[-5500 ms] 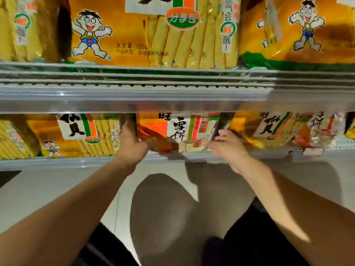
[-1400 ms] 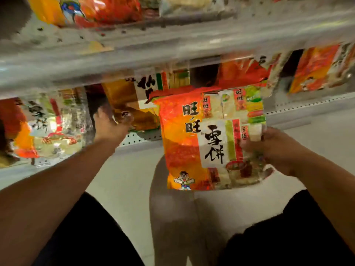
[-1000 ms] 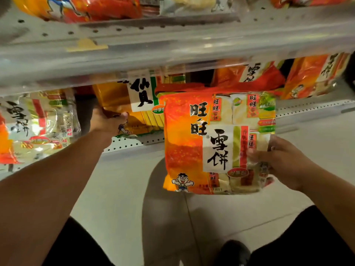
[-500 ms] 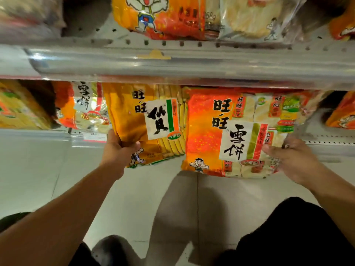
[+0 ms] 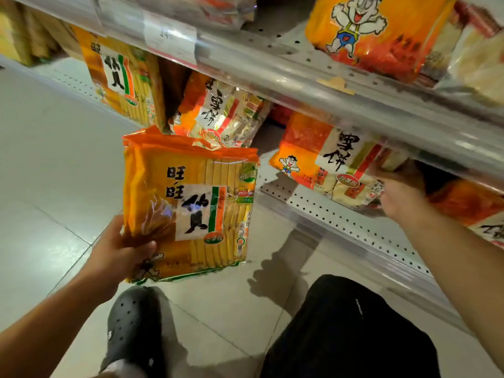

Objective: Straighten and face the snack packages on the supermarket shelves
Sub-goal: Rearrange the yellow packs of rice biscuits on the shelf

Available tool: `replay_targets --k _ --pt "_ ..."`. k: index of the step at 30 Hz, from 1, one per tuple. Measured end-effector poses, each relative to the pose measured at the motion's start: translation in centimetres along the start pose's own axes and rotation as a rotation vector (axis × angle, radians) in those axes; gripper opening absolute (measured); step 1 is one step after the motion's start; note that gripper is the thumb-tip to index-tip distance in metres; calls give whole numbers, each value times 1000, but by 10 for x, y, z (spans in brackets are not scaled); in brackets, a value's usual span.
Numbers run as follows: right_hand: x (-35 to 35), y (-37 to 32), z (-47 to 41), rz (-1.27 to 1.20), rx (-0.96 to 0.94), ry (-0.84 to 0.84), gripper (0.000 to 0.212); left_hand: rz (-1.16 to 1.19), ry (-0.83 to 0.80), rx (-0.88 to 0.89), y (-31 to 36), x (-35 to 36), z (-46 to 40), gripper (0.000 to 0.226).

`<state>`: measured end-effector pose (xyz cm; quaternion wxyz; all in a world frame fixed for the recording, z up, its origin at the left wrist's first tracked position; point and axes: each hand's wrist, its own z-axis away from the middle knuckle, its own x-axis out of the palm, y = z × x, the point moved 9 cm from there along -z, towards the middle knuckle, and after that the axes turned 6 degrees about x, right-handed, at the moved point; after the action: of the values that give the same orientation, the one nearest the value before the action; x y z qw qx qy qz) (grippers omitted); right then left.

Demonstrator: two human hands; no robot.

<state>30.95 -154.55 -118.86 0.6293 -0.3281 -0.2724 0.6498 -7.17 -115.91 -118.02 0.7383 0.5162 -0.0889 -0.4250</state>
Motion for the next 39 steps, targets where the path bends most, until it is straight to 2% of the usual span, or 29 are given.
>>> replay_targets --k 6,9,12,16,18,19,20,22,23,24,26,27,28,30,33,39 --pt "33 19 -31 59 64 -43 18 3 -21 -42 -19 4 24 52" --pt "29 17 -42 102 37 -19 42 -19 -49 -46 -21 14 26 53" --pt "25 16 -47 138 8 -9 49 -49 -55 -45 -14 22 25 55" --pt "27 19 -42 170 32 17 34 -63 -73 -40 -3 32 22 54" --pt "26 24 -25 213 44 88 31 -49 -74 -42 1 35 21 56" --pt "21 28 -15 266 11 169 35 -34 -77 -42 4 38 20 57" --pt "16 34 -5 332 -45 261 48 -23 -83 -43 7 41 19 58" --pt "22 61 24 402 -96 318 93 -7 -97 -51 11 46 14 59" --pt "35 80 36 363 -69 217 104 4 -107 -60 12 49 11 59" --pt "57 100 47 317 -11 37 105 14 -124 -69 13 53 6 59" --pt "103 134 73 311 168 -374 100 29 -180 -86 13 61 -2 59" --pt "116 139 85 333 196 -498 88 38 -205 -94 14 63 -6 58" --pt "121 138 92 374 182 -542 70 53 -223 -105 14 63 -7 57" --pt "116 128 99 491 100 -437 43 80 -254 -142 15 56 -5 56" --pt "115 115 135 551 100 -365 38 77 -259 -202 21 25 15 52" --pt "169 47 280 741 173 -481 39 163 -143 -351 71 -106 112 38"
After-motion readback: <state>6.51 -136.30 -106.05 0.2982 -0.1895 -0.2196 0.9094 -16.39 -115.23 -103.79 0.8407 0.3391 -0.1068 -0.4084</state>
